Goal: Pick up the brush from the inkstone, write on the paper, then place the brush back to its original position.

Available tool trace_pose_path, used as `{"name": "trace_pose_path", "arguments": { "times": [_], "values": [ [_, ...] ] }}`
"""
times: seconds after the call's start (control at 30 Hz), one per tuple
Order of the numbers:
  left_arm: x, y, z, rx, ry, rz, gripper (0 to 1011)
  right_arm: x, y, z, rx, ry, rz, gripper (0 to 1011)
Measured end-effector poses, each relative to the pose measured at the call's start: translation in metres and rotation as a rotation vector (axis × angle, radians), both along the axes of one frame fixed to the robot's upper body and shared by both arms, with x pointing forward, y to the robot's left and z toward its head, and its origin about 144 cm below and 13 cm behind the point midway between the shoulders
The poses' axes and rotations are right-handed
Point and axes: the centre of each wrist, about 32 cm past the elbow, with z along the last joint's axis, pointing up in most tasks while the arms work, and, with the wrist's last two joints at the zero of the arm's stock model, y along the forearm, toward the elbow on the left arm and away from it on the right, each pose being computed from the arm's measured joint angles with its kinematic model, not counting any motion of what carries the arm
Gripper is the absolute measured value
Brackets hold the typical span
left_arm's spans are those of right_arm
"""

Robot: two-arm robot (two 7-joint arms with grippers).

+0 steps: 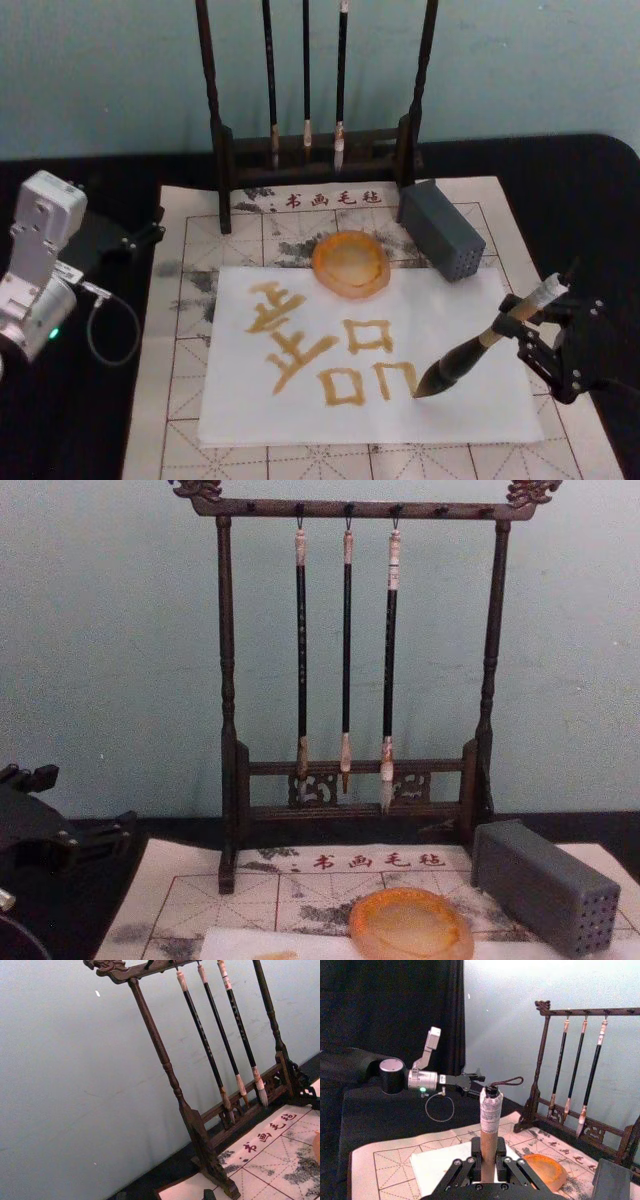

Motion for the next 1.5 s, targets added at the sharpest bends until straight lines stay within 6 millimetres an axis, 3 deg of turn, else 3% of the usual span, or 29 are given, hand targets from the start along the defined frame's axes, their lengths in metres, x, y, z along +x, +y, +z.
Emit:
{"name": "trace_pose_path", "arguments": {
  "times": [0.3, 0.7, 1.07, 1.5],
  "values": [
    [0.000, 0.000, 0.000, 0.000, 0.000, 0.000, 1001, 0.003, 0.000, 0.005, 0.027, -0.028, -0.016, 179],
    [0.000, 0.000, 0.000, 0.000, 0.000, 0.000, 1001, 0.030, 0.013, 0.016, 0.173, -0.021, -0.144, 179],
    [0.000, 0.000, 0.000, 0.000, 0.000, 0.000, 1001, 0.074, 0.042, 0.026, 0.383, 0.186, -0.348, 179],
    [0.000, 0.000, 0.000, 0.000, 0.000, 0.000, 1001, 0.117, 0.069, 0.031, 0.491, 0.486, -0.481, 179]
  ]
}}
